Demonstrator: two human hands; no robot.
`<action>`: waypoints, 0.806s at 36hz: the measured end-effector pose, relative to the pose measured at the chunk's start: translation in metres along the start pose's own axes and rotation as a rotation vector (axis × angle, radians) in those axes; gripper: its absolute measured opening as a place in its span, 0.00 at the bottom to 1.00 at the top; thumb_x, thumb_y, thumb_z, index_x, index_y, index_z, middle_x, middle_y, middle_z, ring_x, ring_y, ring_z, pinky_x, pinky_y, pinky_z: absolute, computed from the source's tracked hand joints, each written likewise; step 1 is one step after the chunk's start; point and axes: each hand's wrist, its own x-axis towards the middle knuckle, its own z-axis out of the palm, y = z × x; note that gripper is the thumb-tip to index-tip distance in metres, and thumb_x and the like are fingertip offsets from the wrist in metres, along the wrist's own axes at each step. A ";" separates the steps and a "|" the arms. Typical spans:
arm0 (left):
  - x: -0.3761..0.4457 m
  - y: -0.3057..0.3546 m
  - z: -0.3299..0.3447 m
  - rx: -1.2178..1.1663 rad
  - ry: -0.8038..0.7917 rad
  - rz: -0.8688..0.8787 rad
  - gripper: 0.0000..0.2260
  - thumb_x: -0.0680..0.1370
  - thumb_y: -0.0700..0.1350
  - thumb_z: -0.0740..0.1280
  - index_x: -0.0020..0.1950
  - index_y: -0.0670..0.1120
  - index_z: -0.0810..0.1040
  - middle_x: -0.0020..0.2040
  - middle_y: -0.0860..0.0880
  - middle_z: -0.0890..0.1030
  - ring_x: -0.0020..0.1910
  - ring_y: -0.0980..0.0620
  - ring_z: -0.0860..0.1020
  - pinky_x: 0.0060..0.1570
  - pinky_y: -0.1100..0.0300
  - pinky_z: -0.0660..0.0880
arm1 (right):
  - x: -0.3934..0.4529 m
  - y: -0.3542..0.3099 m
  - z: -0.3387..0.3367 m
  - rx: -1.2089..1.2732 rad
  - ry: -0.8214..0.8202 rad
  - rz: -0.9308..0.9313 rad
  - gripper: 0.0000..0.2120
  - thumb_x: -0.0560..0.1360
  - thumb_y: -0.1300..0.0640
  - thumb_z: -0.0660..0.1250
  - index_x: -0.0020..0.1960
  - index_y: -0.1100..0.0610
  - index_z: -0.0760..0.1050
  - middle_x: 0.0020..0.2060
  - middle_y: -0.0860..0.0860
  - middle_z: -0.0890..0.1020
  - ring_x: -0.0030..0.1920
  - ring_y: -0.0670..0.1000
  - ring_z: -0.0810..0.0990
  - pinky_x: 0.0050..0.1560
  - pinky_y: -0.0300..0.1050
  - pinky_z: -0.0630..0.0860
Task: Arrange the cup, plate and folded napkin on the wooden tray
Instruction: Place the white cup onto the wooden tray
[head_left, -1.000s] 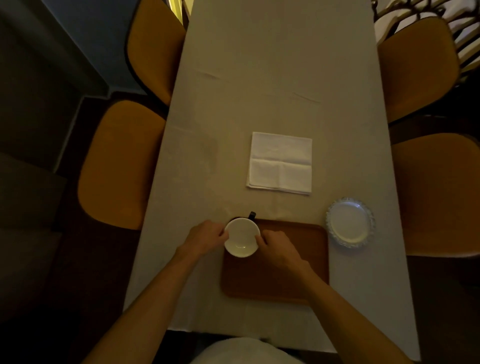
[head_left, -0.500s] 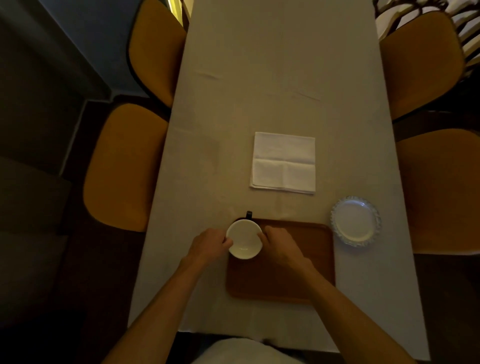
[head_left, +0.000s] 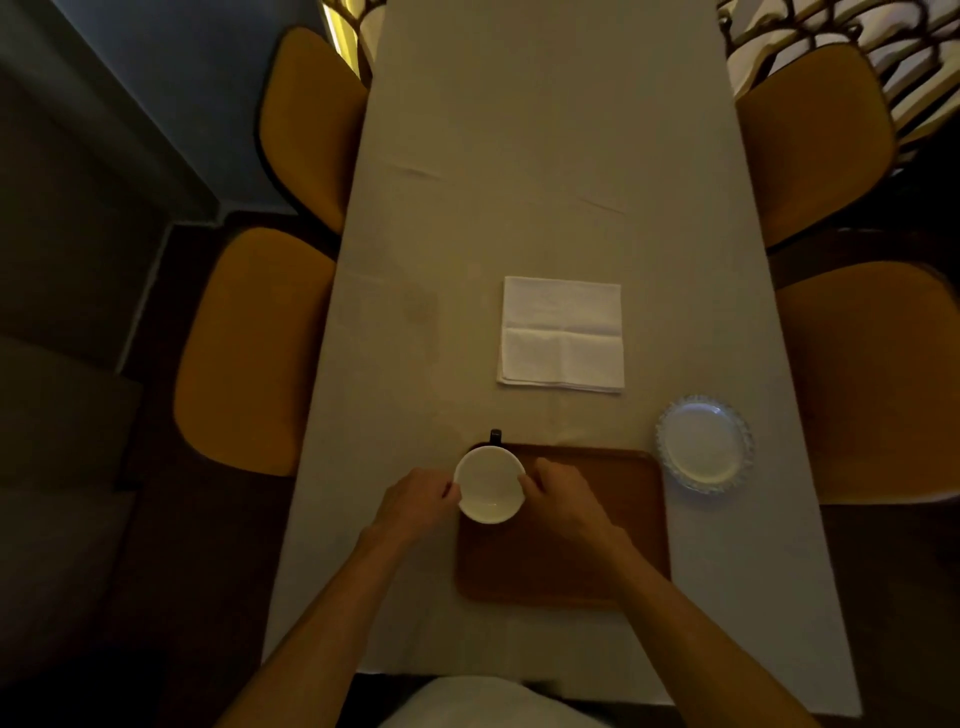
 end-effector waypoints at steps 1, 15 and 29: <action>-0.001 0.001 -0.001 0.006 0.004 -0.002 0.15 0.78 0.50 0.59 0.32 0.49 0.69 0.33 0.49 0.74 0.33 0.49 0.73 0.30 0.58 0.61 | 0.000 0.000 0.000 0.008 0.005 0.006 0.14 0.80 0.47 0.58 0.46 0.57 0.73 0.41 0.54 0.79 0.41 0.55 0.78 0.44 0.59 0.80; -0.019 0.021 -0.024 0.174 0.363 0.162 0.09 0.76 0.48 0.61 0.37 0.47 0.75 0.37 0.48 0.78 0.36 0.49 0.72 0.36 0.57 0.63 | -0.025 -0.010 -0.020 -0.103 0.275 -0.026 0.09 0.71 0.50 0.60 0.39 0.55 0.68 0.37 0.50 0.72 0.36 0.50 0.71 0.38 0.49 0.73; -0.046 0.040 -0.001 0.305 0.549 0.321 0.11 0.73 0.53 0.58 0.45 0.51 0.77 0.43 0.52 0.79 0.44 0.51 0.76 0.43 0.54 0.72 | -0.065 -0.015 -0.019 -0.442 0.506 -0.110 0.12 0.70 0.46 0.58 0.49 0.50 0.69 0.48 0.48 0.74 0.48 0.50 0.71 0.46 0.47 0.69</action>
